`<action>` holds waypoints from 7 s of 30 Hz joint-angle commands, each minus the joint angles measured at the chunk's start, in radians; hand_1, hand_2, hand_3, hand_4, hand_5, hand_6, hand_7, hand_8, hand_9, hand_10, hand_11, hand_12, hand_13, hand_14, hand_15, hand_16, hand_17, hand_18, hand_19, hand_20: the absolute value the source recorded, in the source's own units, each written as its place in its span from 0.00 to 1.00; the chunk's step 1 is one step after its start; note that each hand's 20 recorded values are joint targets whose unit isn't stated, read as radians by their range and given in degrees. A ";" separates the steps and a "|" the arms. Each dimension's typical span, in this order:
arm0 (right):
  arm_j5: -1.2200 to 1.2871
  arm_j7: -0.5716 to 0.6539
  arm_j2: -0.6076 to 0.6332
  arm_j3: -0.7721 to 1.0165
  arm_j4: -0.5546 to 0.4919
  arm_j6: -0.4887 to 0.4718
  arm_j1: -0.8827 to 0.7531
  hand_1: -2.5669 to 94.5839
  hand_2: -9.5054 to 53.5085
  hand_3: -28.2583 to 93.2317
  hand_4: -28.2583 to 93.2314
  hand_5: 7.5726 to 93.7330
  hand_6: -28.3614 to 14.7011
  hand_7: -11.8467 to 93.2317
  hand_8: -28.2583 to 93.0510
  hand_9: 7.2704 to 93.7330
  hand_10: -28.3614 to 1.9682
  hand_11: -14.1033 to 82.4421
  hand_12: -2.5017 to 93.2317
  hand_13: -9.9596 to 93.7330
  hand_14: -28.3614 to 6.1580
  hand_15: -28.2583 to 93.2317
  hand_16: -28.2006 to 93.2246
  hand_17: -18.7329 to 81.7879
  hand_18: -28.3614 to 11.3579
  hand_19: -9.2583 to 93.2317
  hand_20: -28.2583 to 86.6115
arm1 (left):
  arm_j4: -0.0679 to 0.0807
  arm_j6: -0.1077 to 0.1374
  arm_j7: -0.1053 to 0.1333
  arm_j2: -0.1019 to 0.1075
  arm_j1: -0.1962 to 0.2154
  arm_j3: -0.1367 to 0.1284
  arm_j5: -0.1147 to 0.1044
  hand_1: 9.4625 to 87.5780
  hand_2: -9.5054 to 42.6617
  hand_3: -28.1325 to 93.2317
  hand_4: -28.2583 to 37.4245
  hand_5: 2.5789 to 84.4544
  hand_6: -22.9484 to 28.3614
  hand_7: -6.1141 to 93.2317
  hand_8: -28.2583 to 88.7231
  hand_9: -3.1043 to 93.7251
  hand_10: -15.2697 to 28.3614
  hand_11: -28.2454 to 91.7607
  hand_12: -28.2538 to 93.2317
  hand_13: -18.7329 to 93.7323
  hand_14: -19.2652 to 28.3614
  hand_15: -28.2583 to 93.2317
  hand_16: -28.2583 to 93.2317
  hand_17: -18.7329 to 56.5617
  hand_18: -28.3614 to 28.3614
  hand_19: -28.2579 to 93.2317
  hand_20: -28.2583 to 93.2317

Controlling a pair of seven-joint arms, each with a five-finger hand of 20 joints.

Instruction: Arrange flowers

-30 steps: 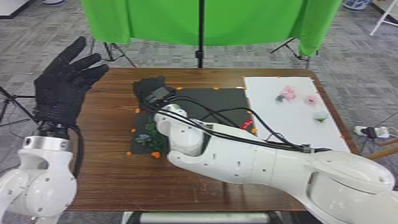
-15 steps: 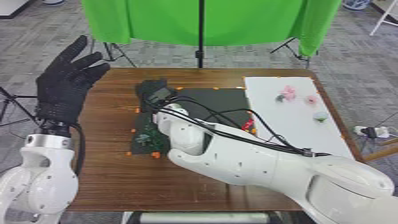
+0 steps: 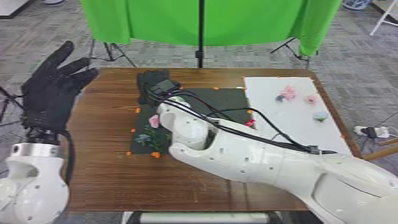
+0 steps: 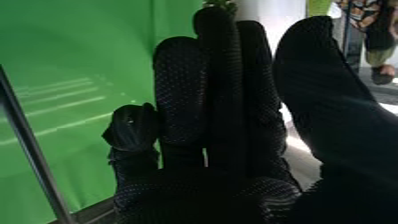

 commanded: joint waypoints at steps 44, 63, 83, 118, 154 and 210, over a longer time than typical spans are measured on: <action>0.098 0.389 0.760 0.736 -0.278 -0.275 -0.591 0.36 0.00 0.87 0.00 0.52 0.62 0.25 0.13 0.56 0.21 0.31 0.16 0.54 0.21 0.84 0.28 0.37 0.06 0.99 0.80 | 0.010 0.066 0.103 -0.065 0.198 0.033 -0.057 0.15 0.30 0.87 0.00 0.34 0.52 0.20 0.15 0.35 0.75 0.42 0.34 0.39 0.97 0.65 0.18 0.15 1.00 0.66 0.40; 0.004 0.399 0.782 0.554 -0.215 -0.078 -0.526 0.66 0.00 0.77 0.00 0.90 0.73 0.31 0.24 1.00 0.78 0.27 0.35 0.86 0.72 0.77 0.42 0.54 0.13 1.00 0.78 | 0.015 0.059 0.085 -0.075 0.207 0.026 -0.059 0.15 0.30 0.87 0.00 0.34 0.53 0.20 0.15 0.35 0.76 0.42 0.34 0.39 0.97 0.65 0.18 0.15 1.00 0.66 0.40; -0.139 -0.029 0.300 0.333 -0.349 -0.080 -0.299 0.65 0.00 0.81 0.00 0.92 0.71 0.32 0.26 1.00 0.78 0.30 0.35 0.87 0.74 0.76 0.45 0.55 0.14 1.00 0.78 | 0.053 0.027 0.054 -0.072 0.167 0.045 -0.102 0.15 0.30 0.87 0.00 0.36 0.54 0.19 0.15 0.37 0.78 0.43 0.34 0.40 0.98 0.66 0.18 0.15 1.00 0.67 0.42; -0.261 -0.081 0.126 0.194 -0.184 -0.194 -0.312 0.57 0.00 0.82 0.00 0.78 0.71 0.31 0.20 0.80 0.65 0.30 0.29 0.67 0.57 0.82 0.40 0.44 0.21 1.00 0.79 | 0.100 -0.003 0.011 -0.057 0.026 0.153 -0.082 0.15 0.30 0.87 0.00 0.36 0.54 0.19 0.16 0.37 0.78 0.43 0.34 0.40 0.98 0.66 0.18 0.16 1.00 0.66 0.45; -0.092 0.026 0.354 0.442 -0.361 -0.158 -0.325 0.40 0.00 0.90 0.00 0.65 0.67 0.27 0.12 0.66 0.43 0.39 0.18 0.60 0.39 0.86 0.32 0.40 0.19 1.00 0.81 | 0.091 0.031 0.083 -0.039 0.073 0.189 -0.095 0.16 0.30 0.87 0.00 0.36 0.55 0.19 0.15 0.37 0.78 0.43 0.34 0.39 0.98 0.66 0.18 0.16 1.00 0.66 0.46; 0.066 0.288 0.576 0.327 -0.060 0.048 -0.201 0.65 0.00 0.80 0.00 0.89 0.70 0.37 0.24 1.00 0.79 0.28 0.36 0.86 0.77 0.76 0.46 0.58 0.23 1.00 0.75 | 0.091 0.033 0.083 -0.040 0.070 0.197 -0.103 0.16 0.30 0.87 0.00 0.36 0.55 0.19 0.15 0.37 0.78 0.43 0.34 0.40 0.97 0.66 0.18 0.16 1.00 0.65 0.47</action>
